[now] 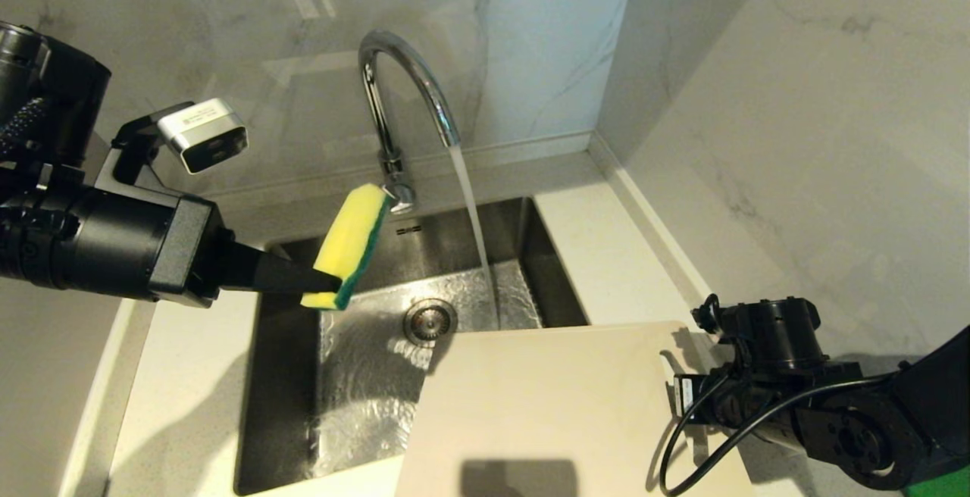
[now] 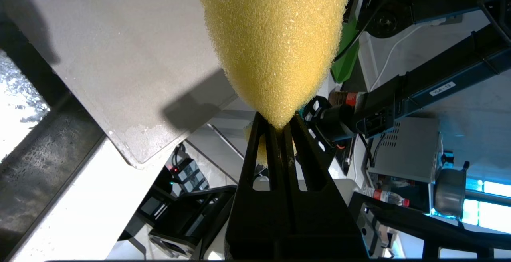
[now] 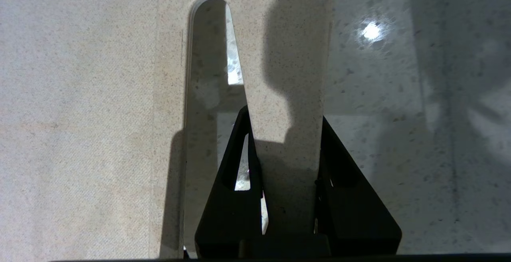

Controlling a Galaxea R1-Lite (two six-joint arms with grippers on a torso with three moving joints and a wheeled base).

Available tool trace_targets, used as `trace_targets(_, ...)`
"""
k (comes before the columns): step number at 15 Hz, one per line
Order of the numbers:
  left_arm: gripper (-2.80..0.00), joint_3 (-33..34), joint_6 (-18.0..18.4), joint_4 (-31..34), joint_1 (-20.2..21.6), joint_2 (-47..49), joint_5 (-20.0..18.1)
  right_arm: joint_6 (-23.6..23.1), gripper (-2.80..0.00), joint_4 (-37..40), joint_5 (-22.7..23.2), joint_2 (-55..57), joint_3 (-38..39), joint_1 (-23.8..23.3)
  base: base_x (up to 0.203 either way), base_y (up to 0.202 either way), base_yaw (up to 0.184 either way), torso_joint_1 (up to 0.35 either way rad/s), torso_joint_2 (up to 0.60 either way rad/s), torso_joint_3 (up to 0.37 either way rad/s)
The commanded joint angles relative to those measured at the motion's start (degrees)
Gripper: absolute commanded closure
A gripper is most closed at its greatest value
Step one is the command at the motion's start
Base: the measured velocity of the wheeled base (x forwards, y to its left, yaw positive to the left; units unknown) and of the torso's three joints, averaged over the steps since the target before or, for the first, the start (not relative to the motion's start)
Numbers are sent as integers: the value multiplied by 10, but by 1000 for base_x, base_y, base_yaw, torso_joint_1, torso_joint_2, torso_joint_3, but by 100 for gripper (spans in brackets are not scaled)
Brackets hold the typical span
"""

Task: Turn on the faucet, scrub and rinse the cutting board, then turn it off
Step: Put down the cutting board

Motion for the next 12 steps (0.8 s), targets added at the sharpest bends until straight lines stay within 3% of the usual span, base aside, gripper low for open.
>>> trace_targets(1, 0, 3, -1, 1, 1, -1, -2, 1, 0, -7, 0, -6, 2, -1, 0, 0, 0, 0, 0, 0)
trace_targets(5, 0, 3, -1, 1, 1, 0, -2, 1, 0, -23, -1, -4, 13, 0, 0, 0, 0, 0, 0, 0)
trace_targets(6, 0, 3, -1, 0, 0, 0, -2, 0, -280, -36, 0, -4, 19, 0, 0, 0, 0, 0, 0, 0)
trace_targets(12, 0, 7, -3, -6, 1, 2, -3, -7, -280, -64, 14, -26, 40, 0, 0, 0, 0, 0, 0, 0)
